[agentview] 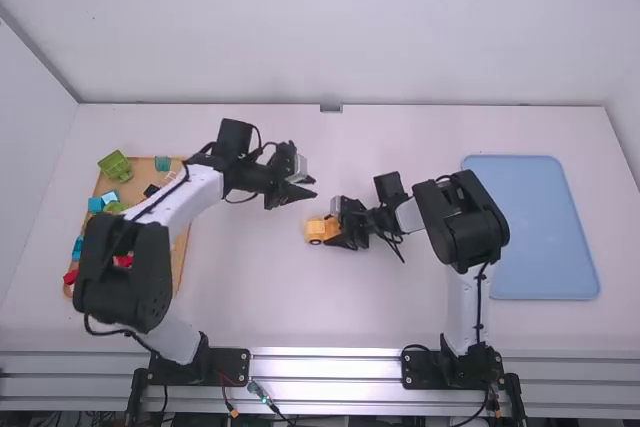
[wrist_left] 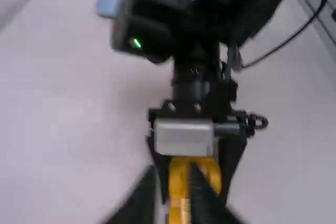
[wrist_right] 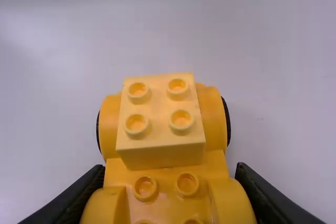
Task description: Assemble lego blocks to make yellow taxi
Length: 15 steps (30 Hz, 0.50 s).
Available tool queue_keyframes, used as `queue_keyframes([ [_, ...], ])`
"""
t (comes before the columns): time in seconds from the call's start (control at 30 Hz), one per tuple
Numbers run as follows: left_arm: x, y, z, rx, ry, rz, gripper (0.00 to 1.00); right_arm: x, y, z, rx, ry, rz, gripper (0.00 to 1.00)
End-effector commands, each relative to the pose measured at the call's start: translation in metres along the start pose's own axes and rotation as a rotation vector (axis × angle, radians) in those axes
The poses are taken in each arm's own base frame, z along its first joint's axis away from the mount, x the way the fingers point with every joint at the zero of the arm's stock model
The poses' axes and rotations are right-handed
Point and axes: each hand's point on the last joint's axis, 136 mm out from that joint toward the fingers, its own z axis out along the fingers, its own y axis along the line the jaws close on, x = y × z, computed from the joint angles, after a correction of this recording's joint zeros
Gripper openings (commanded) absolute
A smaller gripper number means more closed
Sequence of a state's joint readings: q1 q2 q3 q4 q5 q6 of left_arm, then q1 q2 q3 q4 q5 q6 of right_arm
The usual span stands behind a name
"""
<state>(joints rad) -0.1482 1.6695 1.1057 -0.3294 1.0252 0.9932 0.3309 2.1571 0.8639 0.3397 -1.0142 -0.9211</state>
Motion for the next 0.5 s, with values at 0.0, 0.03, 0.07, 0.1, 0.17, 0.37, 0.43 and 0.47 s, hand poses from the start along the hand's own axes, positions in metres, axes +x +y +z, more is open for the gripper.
queue_keyframes([
  [0.0,-0.006,0.014,-0.02,-0.085,0.042,-0.071,0.99,0.013,-0.005,0.001,0.027,0.043,0.059,0.48],
  [0.03,0.0,0.021,-0.028,-0.133,0.084,-0.131,0.99,0.015,-0.007,0.001,0.037,0.055,0.076,0.52],
  [0.07,0.004,0.025,-0.033,-0.165,0.11,-0.174,0.99,0.017,-0.009,0.001,0.045,0.065,0.085,0.55],
  [0.1,0.007,0.027,-0.036,-0.189,0.128,-0.209,0.99,0.017,-0.01,0.001,0.049,0.071,0.094,0.58],
  [0.17,0.016,0.033,-0.046,-0.244,0.163,-0.3,0.99,0.019,-0.015,0.0,0.07,0.088,0.137,0.78],
  [0.37,0.031,0.049,-0.067,-0.358,0.139,-0.627,0.99,0.023,-0.026,-0.013,0.113,0.244,0.221,0.99],
  [0.43,0.034,0.055,-0.076,-0.398,0.108,-0.748,0.99,0.022,-0.021,-0.022,0.101,0.331,0.221,0.99],
  [0.47,0.036,0.058,-0.08,-0.413,0.097,-0.79,0.99,0.021,-0.018,-0.027,0.095,0.372,0.222,0.99],
])
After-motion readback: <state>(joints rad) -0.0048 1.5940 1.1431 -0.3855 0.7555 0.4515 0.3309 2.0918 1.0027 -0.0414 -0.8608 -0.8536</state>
